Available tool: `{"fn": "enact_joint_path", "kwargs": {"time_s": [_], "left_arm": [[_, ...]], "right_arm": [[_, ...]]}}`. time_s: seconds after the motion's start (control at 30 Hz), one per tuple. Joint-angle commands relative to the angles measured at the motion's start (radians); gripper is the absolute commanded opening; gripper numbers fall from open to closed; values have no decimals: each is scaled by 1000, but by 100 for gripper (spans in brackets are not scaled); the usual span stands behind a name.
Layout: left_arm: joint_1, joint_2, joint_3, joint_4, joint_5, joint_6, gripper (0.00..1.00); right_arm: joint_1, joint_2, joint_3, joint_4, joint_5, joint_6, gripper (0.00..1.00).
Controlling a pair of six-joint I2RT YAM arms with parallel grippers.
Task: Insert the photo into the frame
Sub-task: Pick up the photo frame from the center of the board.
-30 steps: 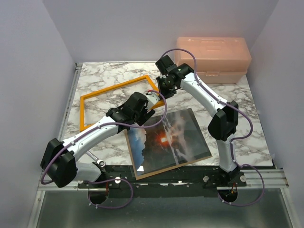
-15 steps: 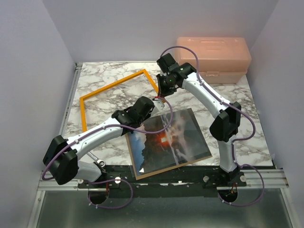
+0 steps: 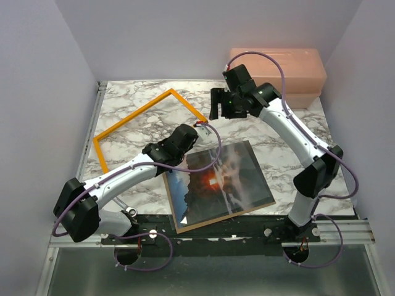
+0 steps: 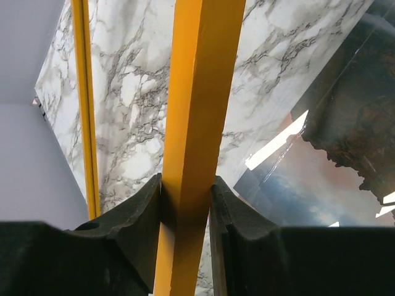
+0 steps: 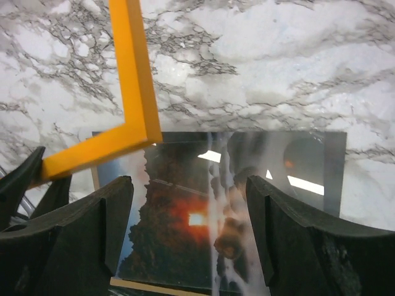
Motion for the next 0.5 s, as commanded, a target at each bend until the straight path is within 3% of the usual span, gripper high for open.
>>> {"fn": "enact_joint_path", "kwargs": {"time_s": [0.0, 0.27, 0.47], "left_arm": [[7, -46, -13, 53, -73, -25, 0], [18, -90, -19, 76, -87, -29, 0], [91, -138, 28, 55, -15, -77, 0]], "right_arm": [[-10, -137, -148, 61, 69, 14, 82], [-10, -397, -526, 120, 22, 10, 84], [-8, -478, -744, 245, -254, 10, 84]]}}
